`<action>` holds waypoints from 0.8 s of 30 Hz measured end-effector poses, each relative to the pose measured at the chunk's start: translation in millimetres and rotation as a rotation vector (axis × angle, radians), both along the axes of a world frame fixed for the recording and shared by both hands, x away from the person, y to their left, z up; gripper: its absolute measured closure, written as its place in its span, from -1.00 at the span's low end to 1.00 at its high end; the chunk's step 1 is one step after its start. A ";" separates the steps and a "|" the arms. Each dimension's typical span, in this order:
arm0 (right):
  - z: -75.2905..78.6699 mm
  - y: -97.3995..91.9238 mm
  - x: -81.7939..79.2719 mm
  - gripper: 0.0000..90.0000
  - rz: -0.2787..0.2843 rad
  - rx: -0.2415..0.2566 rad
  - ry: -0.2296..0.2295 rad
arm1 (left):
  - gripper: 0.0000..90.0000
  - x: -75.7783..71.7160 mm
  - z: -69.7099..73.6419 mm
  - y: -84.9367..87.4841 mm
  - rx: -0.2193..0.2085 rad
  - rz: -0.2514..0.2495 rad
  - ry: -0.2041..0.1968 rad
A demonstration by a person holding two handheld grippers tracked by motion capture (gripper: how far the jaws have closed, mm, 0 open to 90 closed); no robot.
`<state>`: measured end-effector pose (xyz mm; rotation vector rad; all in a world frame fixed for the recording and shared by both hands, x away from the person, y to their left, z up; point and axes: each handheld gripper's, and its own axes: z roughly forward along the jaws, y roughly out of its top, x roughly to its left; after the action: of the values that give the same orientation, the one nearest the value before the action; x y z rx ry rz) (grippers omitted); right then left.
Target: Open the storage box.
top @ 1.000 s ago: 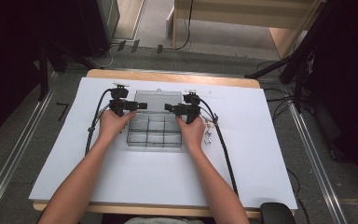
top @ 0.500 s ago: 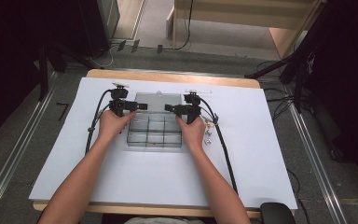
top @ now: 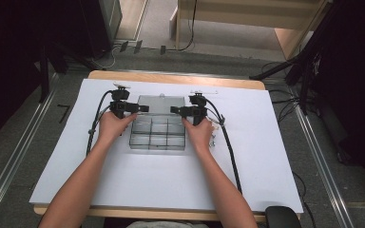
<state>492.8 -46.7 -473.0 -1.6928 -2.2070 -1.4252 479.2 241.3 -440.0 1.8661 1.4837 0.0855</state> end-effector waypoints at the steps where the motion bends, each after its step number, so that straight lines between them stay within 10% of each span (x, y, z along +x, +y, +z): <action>1: 1.1 -0.8 -0.2 -0.31 0.002 -0.010 -0.001 | -0.27 -0.8 1.5 -0.4 0.000 -0.001 -0.005; 24: 38.2 -8.5 -33.8 -0.09 0.139 -0.177 -0.089 | -0.26 -24.6 35.1 2.6 0.070 -0.066 -0.024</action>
<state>459.0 -55.2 -434.8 -1.5127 -2.5110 -1.3339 454.6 243.9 -404.8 1.9615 1.4174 0.1298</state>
